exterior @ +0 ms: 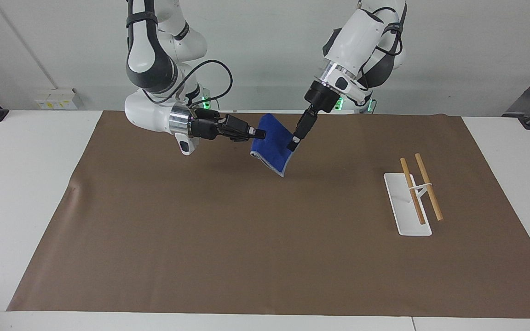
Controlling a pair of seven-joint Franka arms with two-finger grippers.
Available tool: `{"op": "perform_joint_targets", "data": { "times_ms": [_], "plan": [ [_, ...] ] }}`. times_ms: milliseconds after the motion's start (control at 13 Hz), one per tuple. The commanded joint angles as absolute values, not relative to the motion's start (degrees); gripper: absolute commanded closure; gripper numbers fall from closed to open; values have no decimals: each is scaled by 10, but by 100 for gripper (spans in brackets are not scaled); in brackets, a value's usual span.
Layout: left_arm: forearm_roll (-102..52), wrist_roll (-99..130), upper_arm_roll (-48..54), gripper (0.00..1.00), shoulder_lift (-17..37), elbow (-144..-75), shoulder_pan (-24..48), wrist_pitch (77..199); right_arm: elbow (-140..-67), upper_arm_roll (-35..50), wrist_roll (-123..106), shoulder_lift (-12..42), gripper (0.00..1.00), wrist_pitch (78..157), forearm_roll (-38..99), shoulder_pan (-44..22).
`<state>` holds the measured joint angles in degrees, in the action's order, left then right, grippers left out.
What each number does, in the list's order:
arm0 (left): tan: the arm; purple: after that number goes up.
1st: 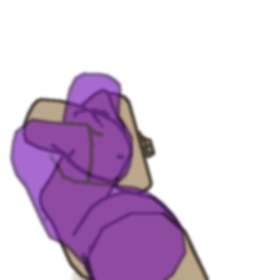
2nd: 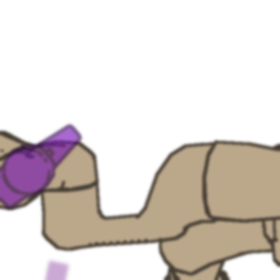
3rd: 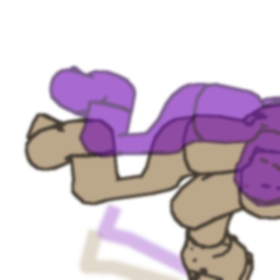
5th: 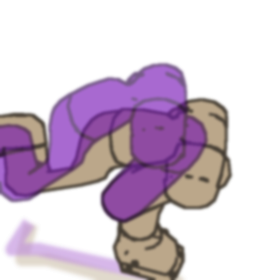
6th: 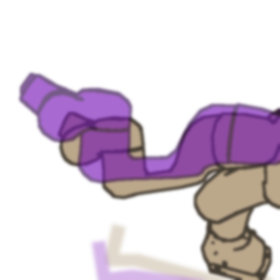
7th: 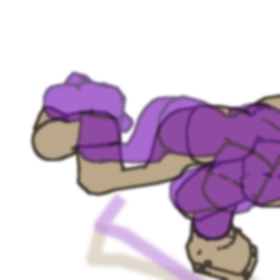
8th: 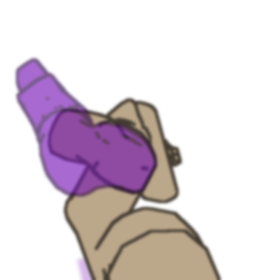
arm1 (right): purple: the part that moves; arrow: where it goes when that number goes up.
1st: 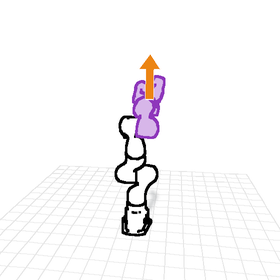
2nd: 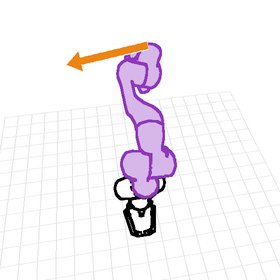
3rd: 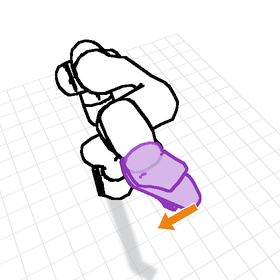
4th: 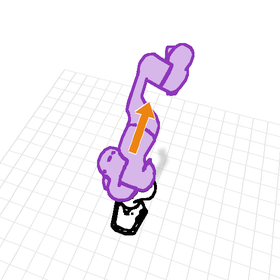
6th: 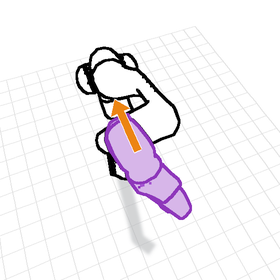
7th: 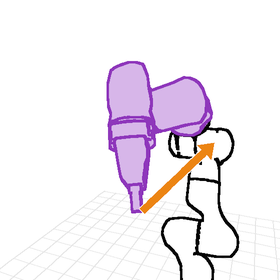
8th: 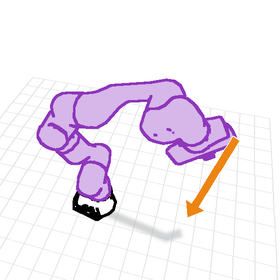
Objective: Right arm passes towel to left arm to hang
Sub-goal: 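Grasp the towel's free edge with the left gripper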
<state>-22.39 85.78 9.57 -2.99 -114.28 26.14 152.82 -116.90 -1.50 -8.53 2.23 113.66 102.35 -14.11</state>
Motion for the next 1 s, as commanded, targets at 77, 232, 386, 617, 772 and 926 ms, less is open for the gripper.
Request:
{"op": "perform_joint_targets", "data": {
  "times_ms": [77, 232, 386, 617, 772, 926],
  "plan": [
    [-237, 883, 88, 25, -40, -1152, 279, 1520, -1182, -13, -78, 8, 100, 1146, 1038, -140],
    [-237, 889, 86, 25, -40, -1156, 289, 1523, -1182, -13, -78, 8, 100, 1146, 1038, -140],
    [-236, 883, 85, 76, -36, -1149, 284, 1527, -1182, -13, -78, 8, 100, 1146, 1038, -140],
    [-234, 857, 84, 100, -33, -1149, 277, 1562, -1182, -13, -78, 8, 100, 1146, 1038, -140],
    [-233, 814, 83, 100, -33, -1150, 265, 1562, -1182, -13, -78, 8, 100, 1146, 1038, -140],
    [-233, 756, 83, 100, -34, -1150, 266, 1562, -1182, -13, -78, 8, 100, 1146, 1038, -140]
  ]
}}
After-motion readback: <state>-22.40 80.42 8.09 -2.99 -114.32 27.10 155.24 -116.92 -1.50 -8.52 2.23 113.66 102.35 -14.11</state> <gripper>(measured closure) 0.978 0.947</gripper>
